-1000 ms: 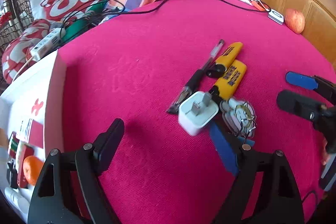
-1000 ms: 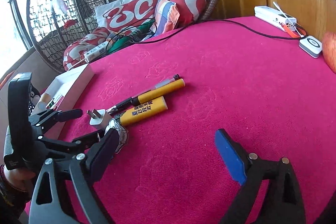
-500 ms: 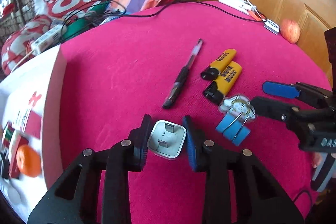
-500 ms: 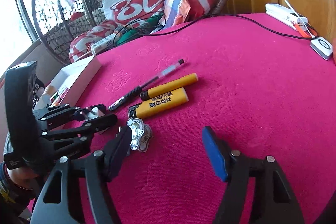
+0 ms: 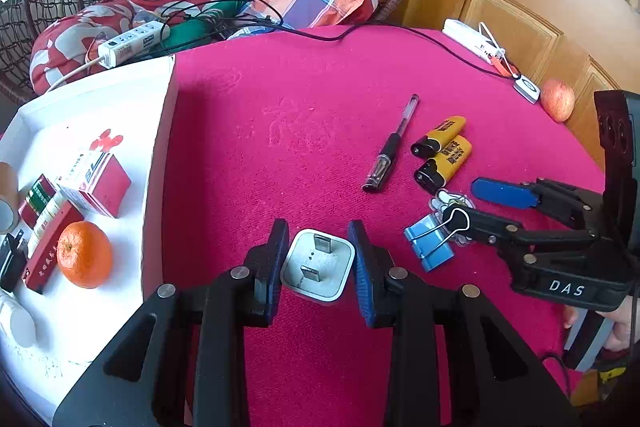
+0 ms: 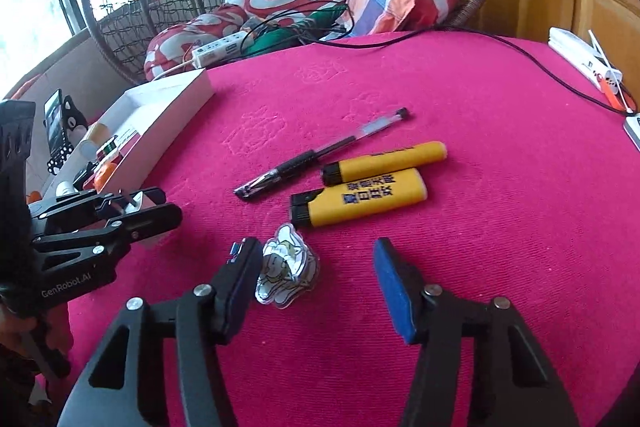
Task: Organize rigid objects
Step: 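Grasp the cartoon sticker and blue binder clip with the right gripper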
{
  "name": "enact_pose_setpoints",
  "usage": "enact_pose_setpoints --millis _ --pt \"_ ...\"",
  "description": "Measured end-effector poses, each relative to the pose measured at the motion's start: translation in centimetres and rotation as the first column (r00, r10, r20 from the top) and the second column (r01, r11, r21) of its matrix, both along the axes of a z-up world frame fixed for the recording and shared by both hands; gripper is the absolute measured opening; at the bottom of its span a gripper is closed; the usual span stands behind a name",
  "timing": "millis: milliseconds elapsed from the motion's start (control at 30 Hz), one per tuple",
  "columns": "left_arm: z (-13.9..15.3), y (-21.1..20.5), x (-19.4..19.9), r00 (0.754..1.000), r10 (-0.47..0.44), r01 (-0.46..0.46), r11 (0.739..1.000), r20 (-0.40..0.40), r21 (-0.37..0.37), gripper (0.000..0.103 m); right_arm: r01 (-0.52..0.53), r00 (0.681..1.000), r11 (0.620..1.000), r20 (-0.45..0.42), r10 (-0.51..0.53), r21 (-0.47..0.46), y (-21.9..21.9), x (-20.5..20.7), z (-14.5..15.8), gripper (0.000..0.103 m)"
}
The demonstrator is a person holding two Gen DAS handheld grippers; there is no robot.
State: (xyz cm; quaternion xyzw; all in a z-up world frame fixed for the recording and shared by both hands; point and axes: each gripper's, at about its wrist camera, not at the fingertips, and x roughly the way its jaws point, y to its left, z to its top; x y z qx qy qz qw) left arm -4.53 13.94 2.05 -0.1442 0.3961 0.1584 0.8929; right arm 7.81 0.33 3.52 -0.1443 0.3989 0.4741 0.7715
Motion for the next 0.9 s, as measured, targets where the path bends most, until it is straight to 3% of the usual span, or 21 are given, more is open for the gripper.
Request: enact_pose_setpoints --millis 300,500,900 --pt "0.2 -0.2 -0.2 1.0 -0.004 0.004 1.0 0.005 0.0 0.03 -0.032 0.999 0.999 0.034 0.034 -0.031 0.8 -0.7 -0.1 0.055" --pt "0.9 -0.1 -0.5 1.0 0.005 -0.005 1.0 0.024 0.004 0.03 0.024 1.0 0.999 -0.005 -0.024 0.039 -0.2 0.3 0.4 0.054" --pt "0.8 -0.1 -0.7 1.0 0.009 -0.009 1.0 0.026 -0.009 0.03 -0.02 1.0 1.0 0.003 0.02 -0.011 1.2 -0.9 -0.1 0.054"
